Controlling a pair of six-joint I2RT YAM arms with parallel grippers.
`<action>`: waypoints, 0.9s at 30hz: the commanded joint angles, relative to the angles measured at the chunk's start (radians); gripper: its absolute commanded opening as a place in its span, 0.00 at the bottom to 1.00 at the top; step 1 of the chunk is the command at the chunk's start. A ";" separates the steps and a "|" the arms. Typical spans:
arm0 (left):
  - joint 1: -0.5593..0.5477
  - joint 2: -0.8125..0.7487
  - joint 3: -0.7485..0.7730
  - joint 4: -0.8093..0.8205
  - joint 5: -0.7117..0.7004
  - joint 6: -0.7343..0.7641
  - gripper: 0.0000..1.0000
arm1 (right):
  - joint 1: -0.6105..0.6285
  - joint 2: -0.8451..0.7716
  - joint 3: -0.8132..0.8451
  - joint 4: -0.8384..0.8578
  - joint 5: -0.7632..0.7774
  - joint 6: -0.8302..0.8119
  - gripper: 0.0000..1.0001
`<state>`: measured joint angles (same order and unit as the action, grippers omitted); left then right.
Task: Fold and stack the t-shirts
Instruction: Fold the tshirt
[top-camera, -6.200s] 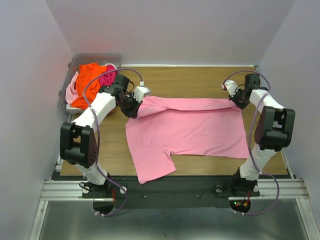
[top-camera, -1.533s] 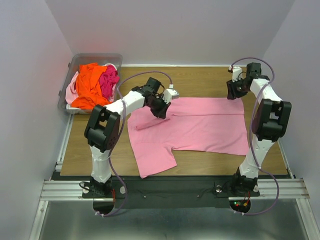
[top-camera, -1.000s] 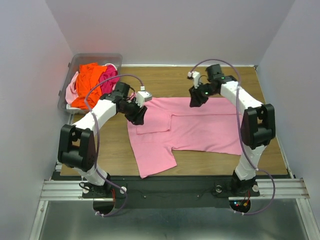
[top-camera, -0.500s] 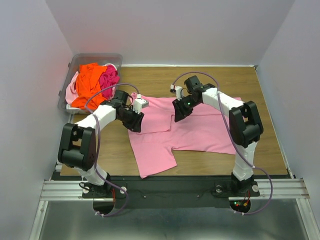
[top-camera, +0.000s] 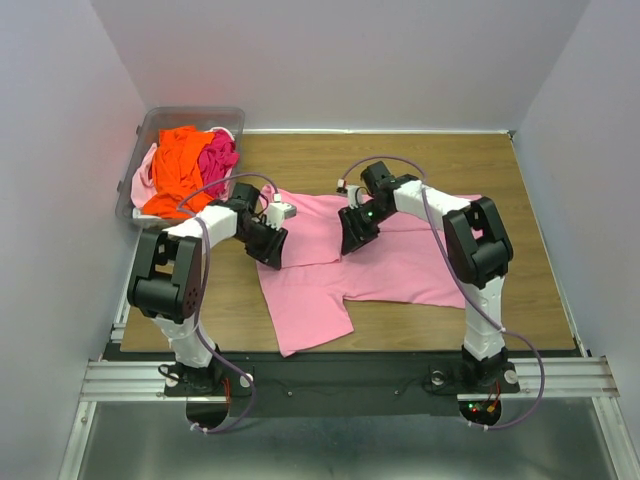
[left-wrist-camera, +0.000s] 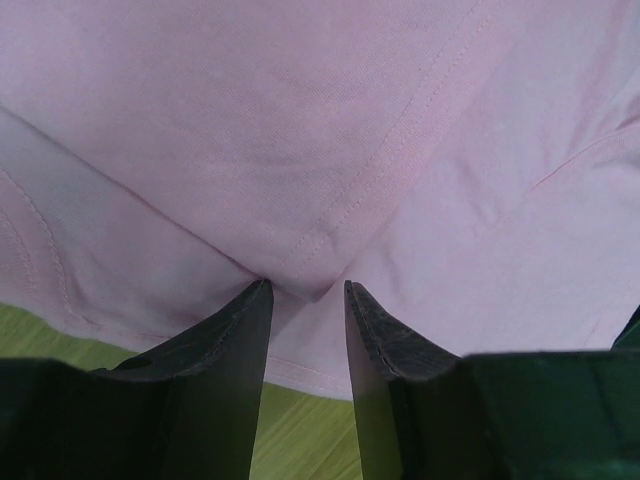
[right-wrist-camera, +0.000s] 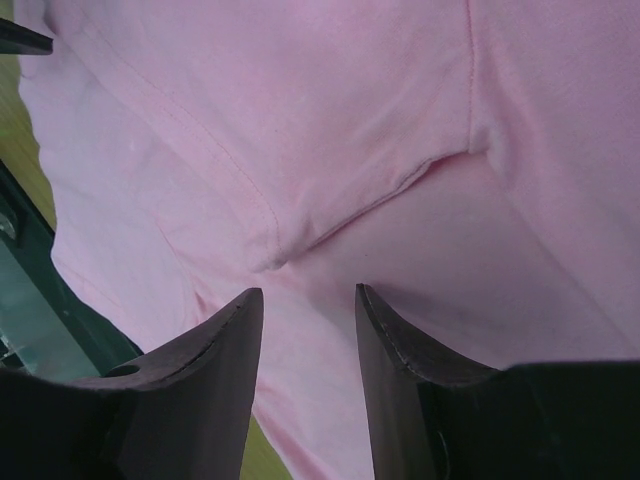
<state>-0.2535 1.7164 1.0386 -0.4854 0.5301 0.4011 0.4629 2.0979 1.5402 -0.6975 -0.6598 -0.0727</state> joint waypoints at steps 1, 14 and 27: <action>0.003 0.000 0.044 -0.010 0.021 -0.001 0.44 | 0.023 0.005 0.024 0.026 -0.055 0.043 0.48; 0.002 0.009 0.047 -0.008 0.021 0.001 0.20 | 0.049 0.047 0.031 0.033 -0.015 0.063 0.42; 0.002 0.020 0.054 -0.024 -0.005 -0.004 0.33 | 0.049 0.060 0.046 0.035 -0.012 0.070 0.02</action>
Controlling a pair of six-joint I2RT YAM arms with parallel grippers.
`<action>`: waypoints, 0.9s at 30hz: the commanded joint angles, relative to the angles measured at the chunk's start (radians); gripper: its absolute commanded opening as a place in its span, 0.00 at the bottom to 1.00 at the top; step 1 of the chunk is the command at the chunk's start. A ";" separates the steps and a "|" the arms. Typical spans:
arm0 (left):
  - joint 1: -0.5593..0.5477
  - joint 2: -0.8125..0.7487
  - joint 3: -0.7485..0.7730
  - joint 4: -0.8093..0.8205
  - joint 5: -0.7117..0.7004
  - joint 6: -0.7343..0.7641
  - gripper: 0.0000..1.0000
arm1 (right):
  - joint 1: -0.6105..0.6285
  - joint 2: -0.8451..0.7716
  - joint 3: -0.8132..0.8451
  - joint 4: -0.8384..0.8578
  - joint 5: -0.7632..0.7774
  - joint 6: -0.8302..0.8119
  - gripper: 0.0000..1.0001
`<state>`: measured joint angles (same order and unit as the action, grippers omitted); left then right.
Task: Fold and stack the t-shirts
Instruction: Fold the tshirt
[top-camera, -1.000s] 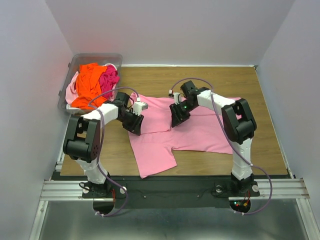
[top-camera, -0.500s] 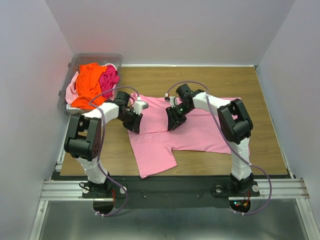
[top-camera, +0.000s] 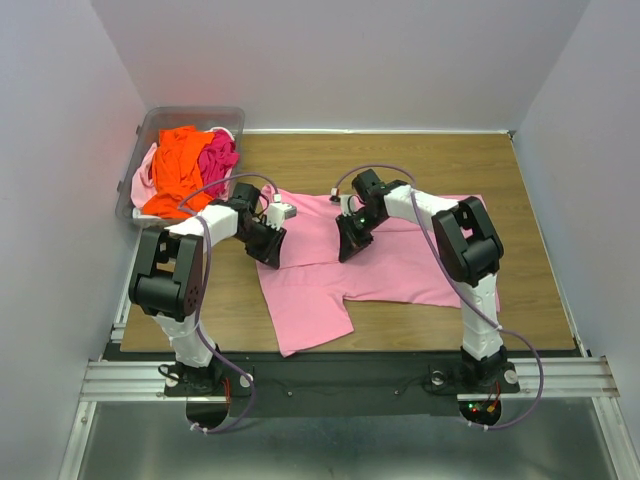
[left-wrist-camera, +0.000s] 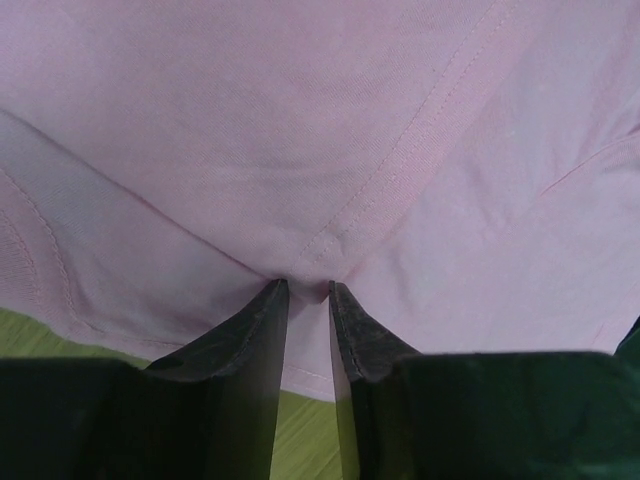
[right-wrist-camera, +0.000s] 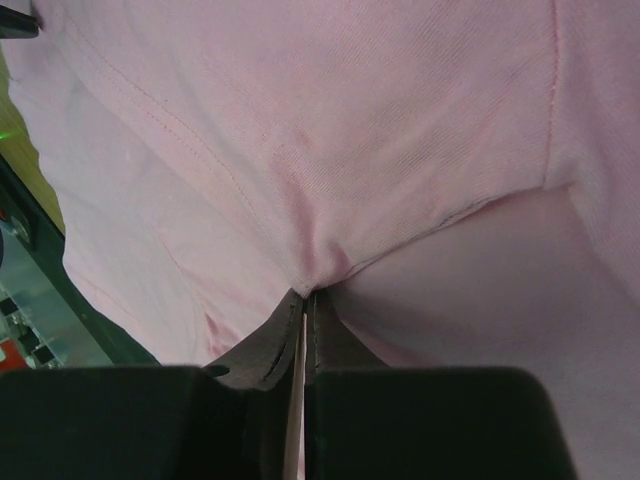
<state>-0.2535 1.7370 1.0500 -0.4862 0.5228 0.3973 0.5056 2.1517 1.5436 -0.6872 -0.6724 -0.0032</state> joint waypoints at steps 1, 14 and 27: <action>0.002 -0.001 0.045 -0.023 0.003 0.002 0.30 | 0.007 0.005 0.044 0.025 -0.003 -0.001 0.01; 0.002 -0.103 0.071 -0.098 0.051 0.037 0.00 | 0.008 -0.053 0.058 0.021 -0.036 0.031 0.01; -0.004 -0.208 0.033 -0.192 0.063 0.044 0.00 | 0.007 -0.119 0.007 0.017 -0.027 0.019 0.01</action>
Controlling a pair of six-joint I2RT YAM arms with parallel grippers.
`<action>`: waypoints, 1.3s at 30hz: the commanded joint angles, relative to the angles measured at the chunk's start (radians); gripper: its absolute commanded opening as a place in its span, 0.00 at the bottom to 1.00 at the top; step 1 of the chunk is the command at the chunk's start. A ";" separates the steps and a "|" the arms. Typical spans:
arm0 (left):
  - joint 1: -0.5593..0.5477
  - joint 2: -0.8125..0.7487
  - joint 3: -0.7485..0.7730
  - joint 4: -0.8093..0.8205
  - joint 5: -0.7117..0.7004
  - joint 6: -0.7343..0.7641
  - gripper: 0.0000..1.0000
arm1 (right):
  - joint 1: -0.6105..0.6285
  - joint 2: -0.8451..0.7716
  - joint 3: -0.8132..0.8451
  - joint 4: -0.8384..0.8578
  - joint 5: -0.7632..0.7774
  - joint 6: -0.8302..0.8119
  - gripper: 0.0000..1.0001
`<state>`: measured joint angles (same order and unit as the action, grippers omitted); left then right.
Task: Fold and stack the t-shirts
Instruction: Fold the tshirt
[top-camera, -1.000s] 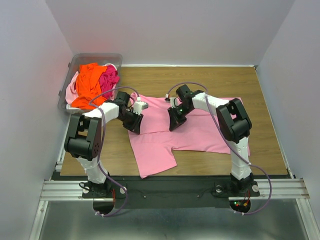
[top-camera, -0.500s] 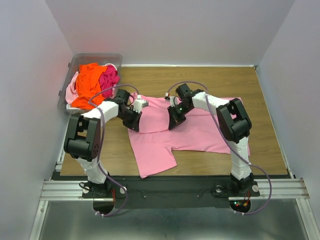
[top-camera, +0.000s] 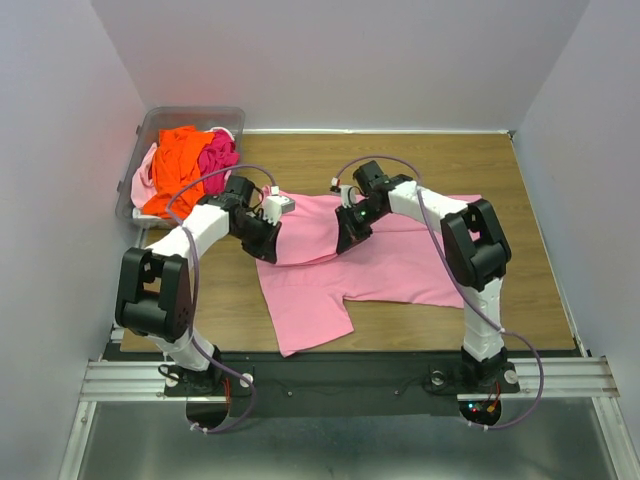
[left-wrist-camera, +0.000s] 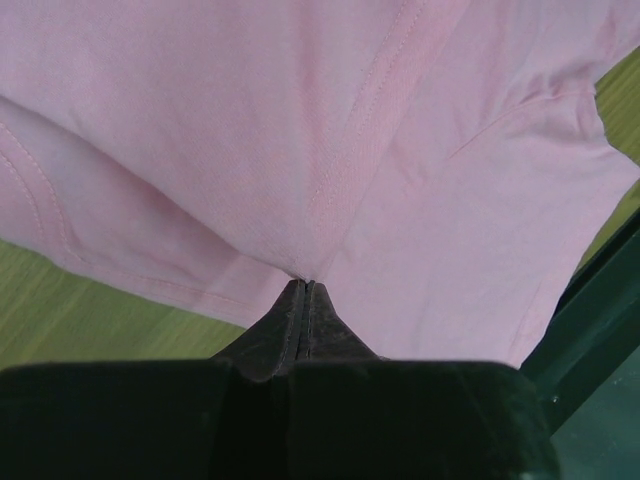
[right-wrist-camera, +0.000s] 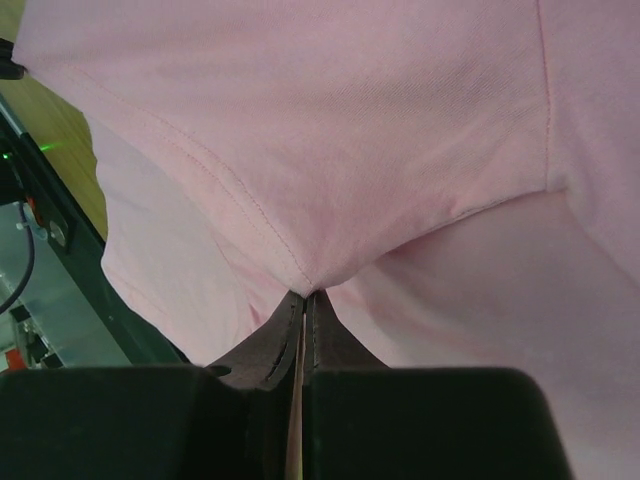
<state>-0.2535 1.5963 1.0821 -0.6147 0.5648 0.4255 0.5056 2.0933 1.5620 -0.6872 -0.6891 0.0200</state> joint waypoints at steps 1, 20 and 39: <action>-0.004 -0.070 0.004 -0.063 0.024 0.013 0.00 | 0.008 -0.062 -0.019 0.017 -0.007 -0.009 0.01; -0.032 -0.018 0.053 -0.112 0.004 0.024 0.36 | 0.008 -0.059 -0.040 -0.021 -0.016 -0.066 0.25; 0.066 0.399 0.634 0.179 -0.109 -0.160 0.33 | -0.467 -0.004 0.234 -0.066 0.310 -0.287 0.40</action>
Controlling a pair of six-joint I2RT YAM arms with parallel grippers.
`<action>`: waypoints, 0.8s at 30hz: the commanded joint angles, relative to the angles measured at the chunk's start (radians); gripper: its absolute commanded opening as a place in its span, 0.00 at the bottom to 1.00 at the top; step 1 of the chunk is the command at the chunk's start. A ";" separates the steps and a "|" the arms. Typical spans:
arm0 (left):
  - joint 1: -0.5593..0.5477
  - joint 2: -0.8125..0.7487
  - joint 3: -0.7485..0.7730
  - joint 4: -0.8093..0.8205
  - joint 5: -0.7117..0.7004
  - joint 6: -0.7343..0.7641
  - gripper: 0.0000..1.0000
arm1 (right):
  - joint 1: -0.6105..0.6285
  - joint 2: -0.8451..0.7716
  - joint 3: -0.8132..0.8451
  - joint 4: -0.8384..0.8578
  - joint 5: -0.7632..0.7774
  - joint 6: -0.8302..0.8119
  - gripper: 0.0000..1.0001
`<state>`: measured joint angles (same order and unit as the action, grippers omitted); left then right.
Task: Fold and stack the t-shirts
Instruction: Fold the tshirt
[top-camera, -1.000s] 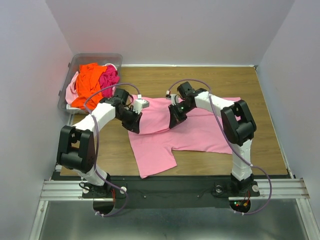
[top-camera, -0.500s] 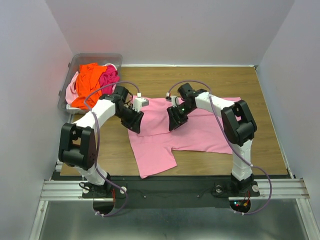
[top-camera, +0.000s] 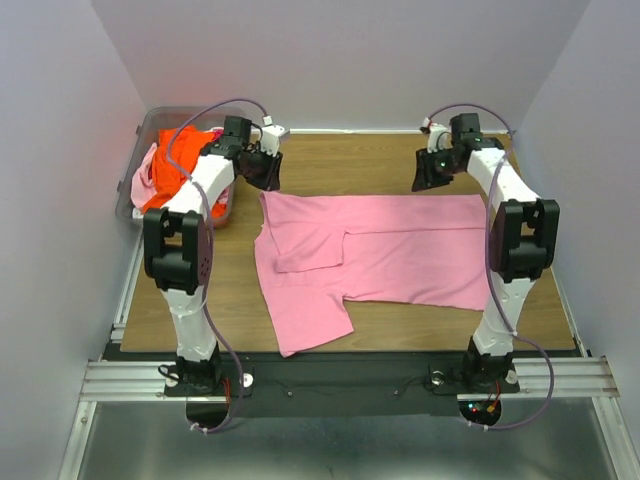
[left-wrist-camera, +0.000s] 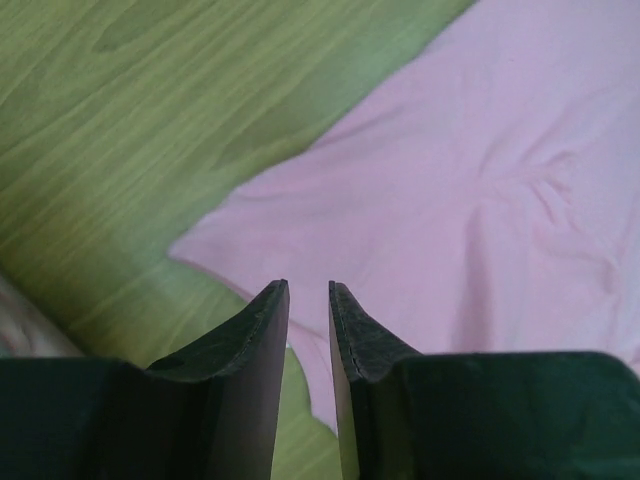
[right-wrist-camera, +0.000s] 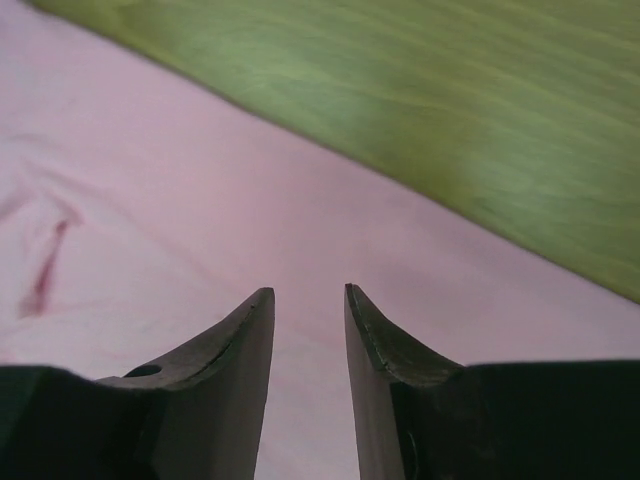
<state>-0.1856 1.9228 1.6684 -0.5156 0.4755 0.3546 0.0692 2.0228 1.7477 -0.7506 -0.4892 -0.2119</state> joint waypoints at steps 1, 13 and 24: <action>-0.002 0.088 0.054 0.091 -0.024 -0.100 0.32 | -0.043 0.079 0.055 -0.001 0.126 -0.060 0.39; 0.018 0.341 0.149 0.118 -0.173 -0.135 0.22 | -0.117 0.246 0.073 0.108 0.281 -0.067 0.36; 0.043 0.467 0.516 -0.009 -0.154 -0.122 0.38 | -0.115 0.317 0.325 0.103 0.180 -0.073 0.54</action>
<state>-0.1570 2.4458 2.1170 -0.4725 0.3058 0.2176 -0.0448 2.3810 2.0331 -0.6689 -0.2745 -0.2661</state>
